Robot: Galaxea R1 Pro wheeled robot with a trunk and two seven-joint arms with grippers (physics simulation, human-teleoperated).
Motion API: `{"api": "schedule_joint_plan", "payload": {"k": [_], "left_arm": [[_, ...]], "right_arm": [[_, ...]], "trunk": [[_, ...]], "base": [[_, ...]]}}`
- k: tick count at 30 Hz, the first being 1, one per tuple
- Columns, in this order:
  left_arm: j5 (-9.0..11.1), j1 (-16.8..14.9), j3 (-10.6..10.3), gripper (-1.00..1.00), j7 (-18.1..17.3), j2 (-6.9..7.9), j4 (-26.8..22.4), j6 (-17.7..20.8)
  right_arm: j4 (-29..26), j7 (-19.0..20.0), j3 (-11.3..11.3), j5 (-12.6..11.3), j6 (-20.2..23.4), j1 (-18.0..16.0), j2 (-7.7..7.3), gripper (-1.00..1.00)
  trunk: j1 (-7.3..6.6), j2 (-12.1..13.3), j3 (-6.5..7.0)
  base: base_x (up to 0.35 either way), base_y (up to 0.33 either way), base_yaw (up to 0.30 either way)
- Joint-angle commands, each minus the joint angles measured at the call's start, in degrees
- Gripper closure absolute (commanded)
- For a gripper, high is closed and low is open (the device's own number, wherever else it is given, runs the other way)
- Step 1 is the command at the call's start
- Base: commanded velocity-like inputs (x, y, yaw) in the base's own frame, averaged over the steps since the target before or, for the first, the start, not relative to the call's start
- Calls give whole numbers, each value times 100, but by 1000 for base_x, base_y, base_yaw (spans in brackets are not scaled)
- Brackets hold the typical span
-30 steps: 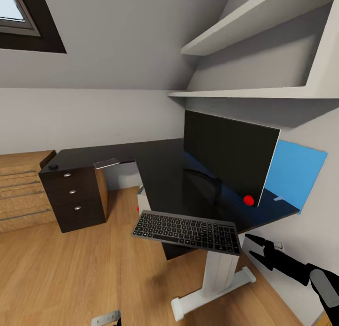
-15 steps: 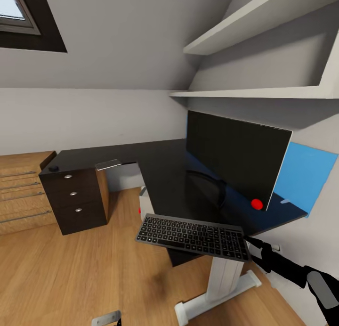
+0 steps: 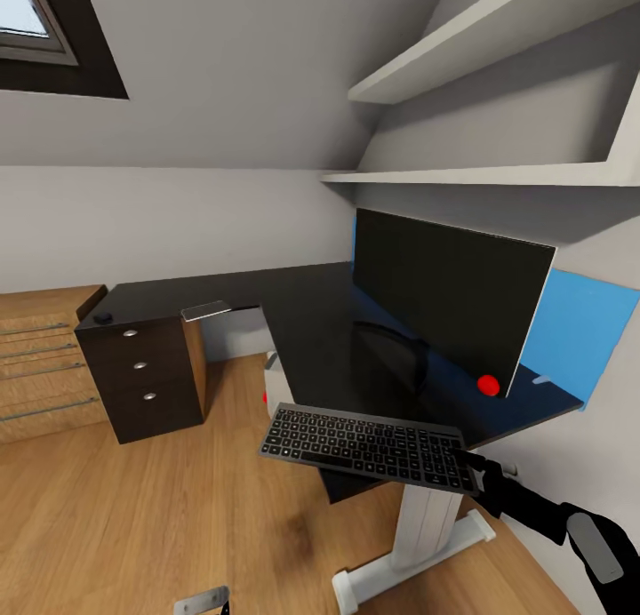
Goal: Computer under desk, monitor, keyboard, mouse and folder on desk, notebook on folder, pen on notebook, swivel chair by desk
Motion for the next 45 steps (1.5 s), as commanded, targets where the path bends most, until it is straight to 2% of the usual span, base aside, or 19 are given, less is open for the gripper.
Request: {"api": "schedule_joint_plan", "payload": {"k": [1, 11, 15, 27, 28, 45], "left_arm": [[57, -4, -17, -100, 34, 10, -8, -26], [63, -4, -3, -100, 36, 9, -8, -26], [79, -4, 5, -100, 35, 20, -8, -26], [88, -4, 7, -100, 56, 16, -8, -26], [88, -4, 7, -100, 57, 15, -8, -26], [96, -4, 7, -100, 78, 5, 10, -26]], "right_arm": [[3, 19, -10, 12, 38, -4, 2, -100], [1, 33, 108, 4, 61, -4, 20, -100], [-1, 36, 115, 3, 68, -4, 21, -100], [1, 31, 118, 3, 74, -4, 21, -100], [1, 31, 118, 3, 75, -4, 21, 100], [1, 29, 116, -3, 81, -4, 21, 100]], "trunk": [[0, -3, -5], [0, -3, -5], [-88, 158, 67], [-88, 158, 67], [-88, 158, 67], [-110, 198, 85]], "base": [[0, 0, 0], [0, 0, 0], [0, 0, 0], [0, 0, 0], [0, 0, 0], [0, 0, 0]]}}
